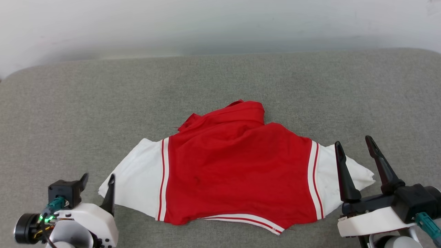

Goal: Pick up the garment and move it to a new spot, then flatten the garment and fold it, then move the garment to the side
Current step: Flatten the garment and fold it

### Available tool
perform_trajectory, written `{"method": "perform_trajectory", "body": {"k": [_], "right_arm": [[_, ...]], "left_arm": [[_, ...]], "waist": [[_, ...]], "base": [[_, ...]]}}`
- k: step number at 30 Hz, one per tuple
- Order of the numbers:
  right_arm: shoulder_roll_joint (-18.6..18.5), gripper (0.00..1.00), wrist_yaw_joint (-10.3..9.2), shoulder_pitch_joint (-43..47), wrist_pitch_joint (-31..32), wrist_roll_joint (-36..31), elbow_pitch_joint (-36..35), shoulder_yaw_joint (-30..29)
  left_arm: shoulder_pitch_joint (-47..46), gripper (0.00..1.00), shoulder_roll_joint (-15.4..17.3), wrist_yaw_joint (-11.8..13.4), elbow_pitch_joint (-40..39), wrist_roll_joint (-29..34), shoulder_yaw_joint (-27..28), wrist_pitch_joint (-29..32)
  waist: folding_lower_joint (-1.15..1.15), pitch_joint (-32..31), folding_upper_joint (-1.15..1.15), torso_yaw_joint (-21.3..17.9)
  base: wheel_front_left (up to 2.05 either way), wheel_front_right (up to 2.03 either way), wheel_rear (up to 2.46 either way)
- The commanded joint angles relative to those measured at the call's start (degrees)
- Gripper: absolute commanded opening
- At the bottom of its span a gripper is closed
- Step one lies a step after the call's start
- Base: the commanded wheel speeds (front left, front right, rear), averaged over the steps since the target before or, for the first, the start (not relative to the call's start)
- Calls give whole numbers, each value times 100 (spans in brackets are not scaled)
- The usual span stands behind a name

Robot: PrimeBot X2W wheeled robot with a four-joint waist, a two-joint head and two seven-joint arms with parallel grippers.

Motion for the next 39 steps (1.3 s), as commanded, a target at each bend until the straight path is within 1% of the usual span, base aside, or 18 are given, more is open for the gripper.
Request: {"method": "perform_trajectory", "body": {"k": [1, 3, 5, 6, 8, 9, 11, 13, 19, 21, 22, 24, 25, 27, 29, 33, 36, 39], "right_arm": [[8, 100, -3, 55, -13, -47, 7, -29], [8, 100, -3, 66, -12, -45, 13, -43], [8, 100, -4, 84, -13, -45, 4, -68], [8, 100, -4, 98, -12, -41, -3, -79], [8, 100, -3, 140, -12, -45, -9, -99], [9, 100, -3, 144, -12, -51, -13, -104], [8, 100, -4, 154, -12, -63, -29, -132], [8, 100, -3, 193, -13, -85, -33, -143], [8, 100, -4, 322, -12, -293, 67, -206], [9, 100, -3, 352, 107, -343, 143, -206], [3, 100, -3, 332, 279, -378, 148, -206], [-163, 100, -4, 313, 845, -308, 156, -168], [-163, 100, -4, 313, 845, -308, 156, -168], [-362, 100, -4, 295, 1660, -139, 121, -191], [-681, 100, -4, 283, 2587, 38, 48, -123], [-1051, 100, -6, 180, 4346, 573, -270, -285], [-1305, 100, -4, 61, 5317, 792, -432, -405], [-1445, 100, -4, -109, 5978, 804, -399, -627]], "left_arm": [[-111, 100, -62, -82, -14, 40, -9, -280], [-179, 100, -20, -204, -54, 209, -62, -711], [-217, 100, -55, -243, -88, 352, -82, -1121], [-248, 100, -64, -319, -148, 419, -135, -1293], [-267, 100, -101, -355, -243, 544, -126, -1521], [-283, 100, -142, -415, -336, 584, -127, -1588], [-256, 100, -233, -405, -522, 719, -39, -1648], [-201, 100, -354, -466, -863, 876, 100, -1668], [291, 100, -610, -683, -1537, 1253, 482, -1663], [429, 100, -673, -752, -1647, 1328, 581, -1662], [457, 100, -714, -795, -1696, 1366, 631, -1664], [506, 100, -781, -864, -1757, 1432, 699, -1663], [506, 100, -781, -864, -1757, 1432, 699, -1663], [503, 100, -857, -944, -1805, 1484, 760, -1663], [491, 100, -932, -1005, -1828, 1534, 828, -1664], [422, 100, -1058, -1154, -1840, 1620, 940, -1664], [347, 100, -1146, -1265, -1812, 1703, 1000, -1664], [253, 100, -1215, -1377, -1778, 1765, 1055, -1664]], "waist": [[0, -76, 0, 40], [0, -158, 0, 68], [0, -241, 0, 95], [0, -284, 0, 109], [0, -364, 0, 131], [0, -398, 0, 139], [0, -462, 0, 151], [0, -517, 0, 145], [0, -612, 0, 138], [0, -614, 0, 147], [0, -609, 0, 154], [0, -590, 0, 176], [0, -590, 0, 176], [0, -553, 0, 199], [0, -494, 0, 226], [0, -318, 0, 296], [0, -161, 0, 374], [0, 0, 0, 476]], "base": [[0, 0, 0], [0, 0, 0], [0, 0, 0], [0, 0, 0], [0, 0, 0], [0, 0, 0], [0, 0, 0], [0, 0, 0], [0, 0, 0], [0, 0, 0], [0, 0, 0], [0, 0, 0], [0, 0, 0], [0, 0, 0], [0, 0, 0], [0, 0, 0], [0, 0, 0], [0, 0, 0]]}}
